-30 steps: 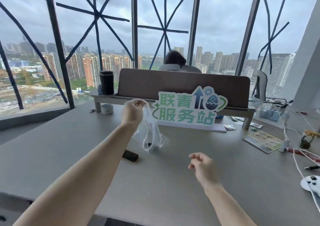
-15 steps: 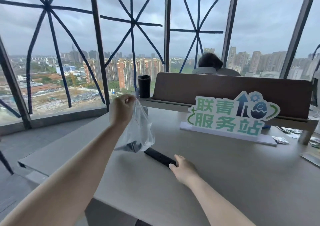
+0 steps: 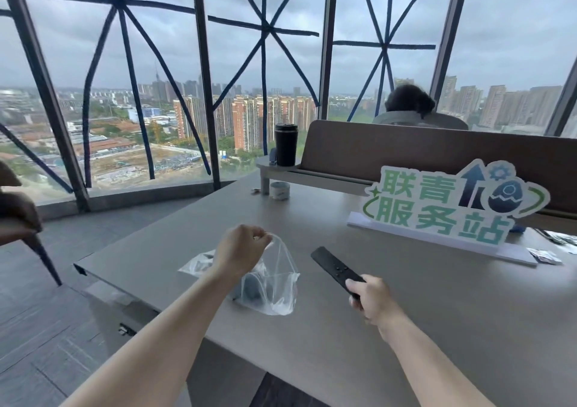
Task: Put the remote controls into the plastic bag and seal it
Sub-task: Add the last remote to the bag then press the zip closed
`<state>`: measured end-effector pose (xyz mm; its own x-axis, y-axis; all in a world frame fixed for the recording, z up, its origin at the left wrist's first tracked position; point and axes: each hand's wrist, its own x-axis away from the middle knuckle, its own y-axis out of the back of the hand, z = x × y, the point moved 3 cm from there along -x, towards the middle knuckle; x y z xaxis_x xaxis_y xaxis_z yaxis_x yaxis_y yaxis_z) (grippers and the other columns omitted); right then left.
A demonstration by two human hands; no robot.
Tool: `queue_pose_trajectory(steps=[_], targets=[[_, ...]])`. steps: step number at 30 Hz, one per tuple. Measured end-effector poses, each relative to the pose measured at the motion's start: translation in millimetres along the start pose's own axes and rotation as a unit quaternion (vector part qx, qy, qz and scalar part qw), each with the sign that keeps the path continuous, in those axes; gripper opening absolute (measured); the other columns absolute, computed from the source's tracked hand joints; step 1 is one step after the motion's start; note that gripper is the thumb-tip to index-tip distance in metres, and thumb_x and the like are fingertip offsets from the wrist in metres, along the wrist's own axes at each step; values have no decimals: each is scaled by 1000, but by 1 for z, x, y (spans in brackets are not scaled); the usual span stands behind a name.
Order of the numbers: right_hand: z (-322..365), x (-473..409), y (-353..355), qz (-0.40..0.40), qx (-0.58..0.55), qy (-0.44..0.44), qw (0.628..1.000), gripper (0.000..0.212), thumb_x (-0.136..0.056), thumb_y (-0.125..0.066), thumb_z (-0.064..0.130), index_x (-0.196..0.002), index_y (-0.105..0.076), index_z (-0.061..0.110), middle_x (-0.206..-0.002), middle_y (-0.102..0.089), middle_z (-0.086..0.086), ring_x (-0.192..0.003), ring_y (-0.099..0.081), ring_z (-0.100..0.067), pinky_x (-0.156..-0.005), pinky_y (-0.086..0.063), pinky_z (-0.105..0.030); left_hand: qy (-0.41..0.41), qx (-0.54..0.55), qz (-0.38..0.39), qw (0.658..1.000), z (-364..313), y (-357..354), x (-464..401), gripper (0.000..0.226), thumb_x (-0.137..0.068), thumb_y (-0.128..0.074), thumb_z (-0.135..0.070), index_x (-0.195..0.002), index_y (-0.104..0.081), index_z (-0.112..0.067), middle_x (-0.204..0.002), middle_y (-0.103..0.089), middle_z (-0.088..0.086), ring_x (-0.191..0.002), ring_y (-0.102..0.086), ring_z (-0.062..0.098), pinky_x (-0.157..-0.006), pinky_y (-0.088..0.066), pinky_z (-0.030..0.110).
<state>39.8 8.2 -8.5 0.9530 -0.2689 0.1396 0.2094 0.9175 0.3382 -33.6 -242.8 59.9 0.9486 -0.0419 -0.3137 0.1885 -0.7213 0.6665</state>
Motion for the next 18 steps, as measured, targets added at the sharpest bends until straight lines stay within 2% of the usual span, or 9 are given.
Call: queue_pose_trajectory(steps=[2, 5, 7, 10, 12, 14, 15, 16, 18], targets=[[5, 22, 31, 48, -107, -25, 993, 19, -87, -53, 22, -71, -46, 14, -50, -41, -2, -33, -22, -12, -35, -18, -18, 5, -5, 3, 1000, 0, -1, 7, 23, -86, -59, -32, -78, -75, -18, -70, -72, 5, -68, -65, 26, -64, -51, 32], [20, 52, 50, 146, -99, -71, 982, 11, -88, -51, 22, -79, -48, 17, -50, -31, 2, -40, -13, -11, -33, -13, -20, 7, -23, -4, 1000, -3, -6, 17, 41, -86, -56, -31, -48, -50, -19, -46, -47, 1, -57, -50, 30, -53, -36, 31], [31, 55, 30, 202, -38, -75, 976, 9, -89, -53, 23, -81, -51, 18, -51, -32, 3, -41, -15, -11, -34, -13, -20, 4, -30, -4, 1000, -8, -11, 24, 44, -86, -56, -33, -46, -44, -20, -51, -49, 11, -61, -53, 35, -54, -34, 31], [44, 50, -26, 240, -29, -55, 969, 13, -95, -55, 25, -90, -62, 15, -56, -49, 0, -39, -23, -10, -35, -16, -18, 2, -43, 8, 999, -16, -14, 35, 32, -87, -54, -37, -60, -60, -21, -60, -60, 8, -67, -59, 29, -56, -38, 30], [41, 41, -58, 209, -51, -49, 975, 15, -96, -56, 25, -92, -66, 14, -67, -63, -3, -40, -31, -11, -36, -21, -16, -2, -59, -2, 998, -15, -13, 40, 28, -87, -53, -39, -72, -68, -21, -64, -65, 6, -69, -60, 27, -58, -38, 30], [31, 33, -72, 110, -19, -16, 994, 11, -89, -57, 22, -83, -63, 15, -68, -66, 0, -45, -42, -15, -41, -33, -21, 1, -69, -11, 998, -10, -8, 45, 27, -87, -53, -39, -69, -66, -24, -58, -59, 0, -65, -56, 23, -57, -38, 29], [25, 30, -72, 46, 8, 9, 999, 9, -84, -56, 21, -81, -63, 16, -66, -65, 2, -51, -48, -17, -49, -38, -25, 3, -71, -8, 997, -5, -6, 46, 27, -87, -53, -39, -70, -66, -23, -57, -57, -2, -63, -55, 21, -57, -40, 29], [20, 29, -71, 0, 37, 31, 999, 8, -82, -57, 22, -85, -62, 17, -68, -64, 3, -59, -54, -18, -57, -41, -28, 5, -71, -1, 997, -1, -5, 48, 27, -88, -53, -38, -72, -68, -22, -58, -57, -3, -62, -55, 19, -58, -43, 30], [11, 25, -72, -22, 93, 45, 994, 27, -83, -60, 34, -108, -57, 22, -85, -66, 0, -75, -61, -20, -64, -42, -31, 0, -69, 10, 998, 8, -4, 49, 29, -86, -54, -39, -72, -70, -20, -60, -61, -4, -62, -58, 18, -63, -52, 34]])
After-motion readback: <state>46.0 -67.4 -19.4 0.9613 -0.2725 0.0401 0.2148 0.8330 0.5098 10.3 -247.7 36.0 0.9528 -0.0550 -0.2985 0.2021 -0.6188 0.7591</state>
